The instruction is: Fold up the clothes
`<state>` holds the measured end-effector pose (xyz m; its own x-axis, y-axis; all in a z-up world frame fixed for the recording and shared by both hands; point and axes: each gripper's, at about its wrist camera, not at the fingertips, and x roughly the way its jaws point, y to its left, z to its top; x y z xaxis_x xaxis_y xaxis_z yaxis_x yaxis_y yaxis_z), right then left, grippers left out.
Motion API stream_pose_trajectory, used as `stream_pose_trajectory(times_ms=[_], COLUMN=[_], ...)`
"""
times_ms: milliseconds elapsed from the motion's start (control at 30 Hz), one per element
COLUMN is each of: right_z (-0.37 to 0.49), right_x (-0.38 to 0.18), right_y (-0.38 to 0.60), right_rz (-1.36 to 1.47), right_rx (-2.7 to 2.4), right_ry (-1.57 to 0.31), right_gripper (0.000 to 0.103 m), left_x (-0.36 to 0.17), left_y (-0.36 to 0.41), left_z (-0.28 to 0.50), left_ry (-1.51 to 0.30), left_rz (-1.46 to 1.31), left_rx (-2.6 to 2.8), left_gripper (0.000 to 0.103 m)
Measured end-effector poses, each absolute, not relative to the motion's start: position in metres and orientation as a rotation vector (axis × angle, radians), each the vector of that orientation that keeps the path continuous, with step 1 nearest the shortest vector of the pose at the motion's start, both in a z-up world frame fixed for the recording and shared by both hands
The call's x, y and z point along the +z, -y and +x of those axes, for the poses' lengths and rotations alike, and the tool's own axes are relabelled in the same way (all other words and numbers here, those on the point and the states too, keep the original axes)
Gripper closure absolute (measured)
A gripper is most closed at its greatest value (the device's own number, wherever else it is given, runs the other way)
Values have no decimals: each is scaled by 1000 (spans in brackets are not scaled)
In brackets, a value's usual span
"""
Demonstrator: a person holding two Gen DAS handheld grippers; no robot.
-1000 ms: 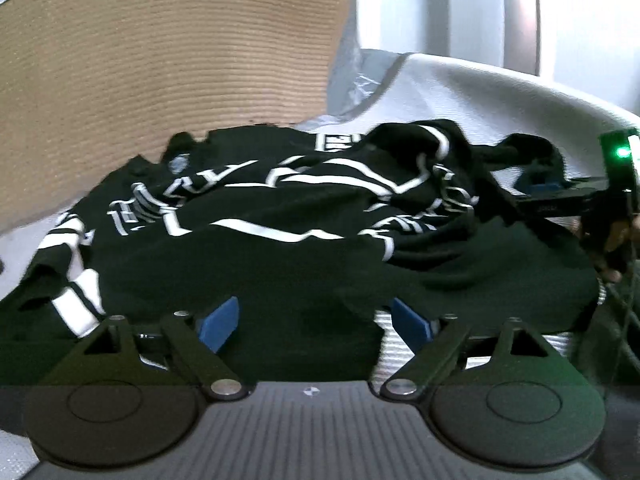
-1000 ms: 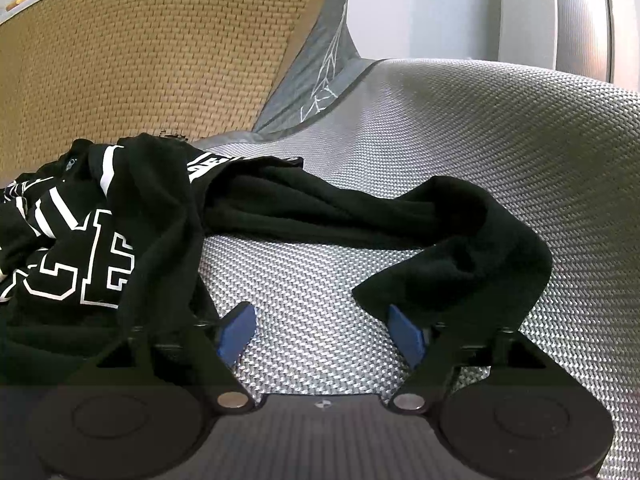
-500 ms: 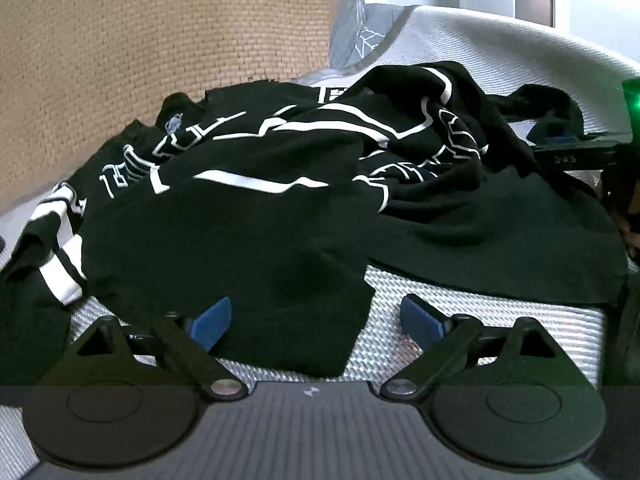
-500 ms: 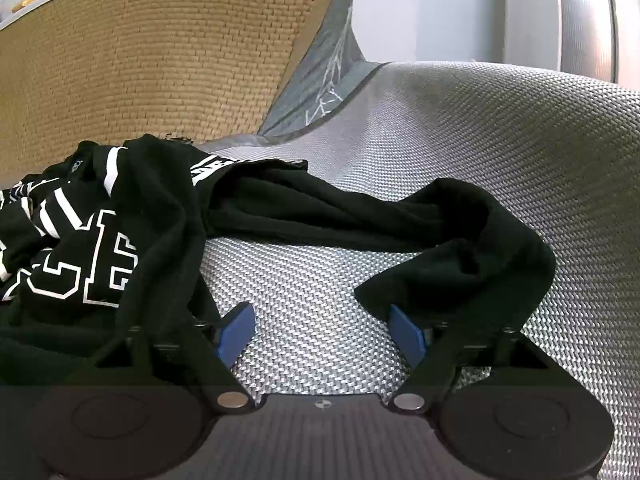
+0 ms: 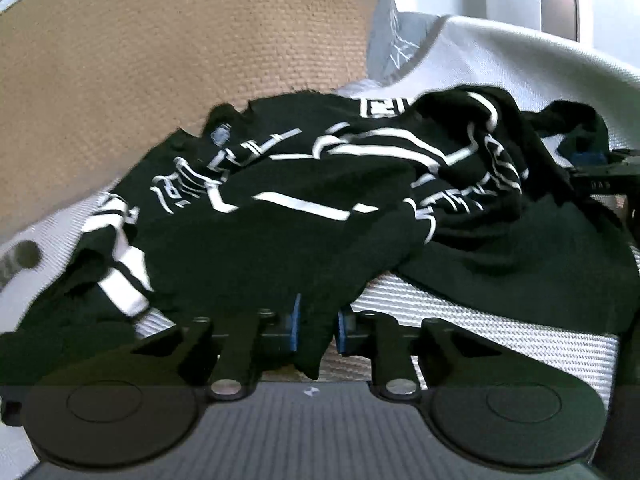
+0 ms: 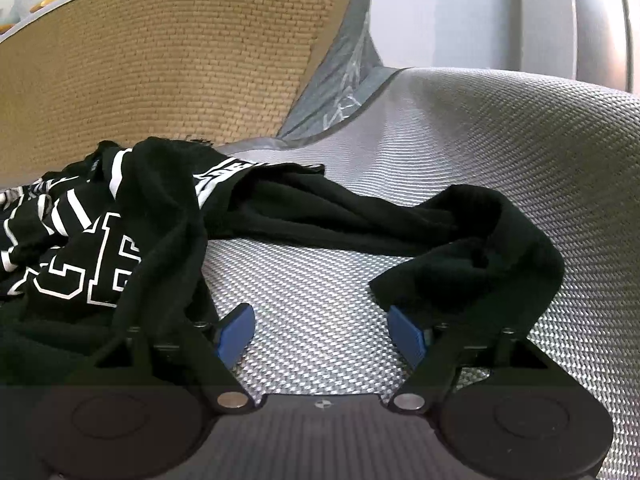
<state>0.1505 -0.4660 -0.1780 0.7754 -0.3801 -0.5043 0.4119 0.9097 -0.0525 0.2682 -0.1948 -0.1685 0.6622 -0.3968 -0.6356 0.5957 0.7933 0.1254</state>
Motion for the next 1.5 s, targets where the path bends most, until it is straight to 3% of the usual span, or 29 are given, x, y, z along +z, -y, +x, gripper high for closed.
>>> stream_pose_trajectory(times_ms=[133,233,567,967,1167,1500], right_z=[155,158,167,186,191,177], right_x=[-152,-133,-77,-125,-134,-141], right_y=[448,435,369,236,207,171], right_rz=[35,15,-106,-130,-57,-202], right_rx=[-376,-337,-177,90,101,168], right_ry=[-540,-546,-565,-704,-752,-742], right_gripper=[26,40,41,44,47,53], left_x=[-152,-141,-118,-101,-98,-97], left_y=[178,163,124,109,107,106], left_z=[268,268,266,257,258,260], left_ry=[-604,-585,-609,-592,-598,-606], left_rz=[315,307,242,281,315,339], left_rx=[-561,-544,-526,-527,-525,-524], left_gripper=[85,86,87,87,87,87])
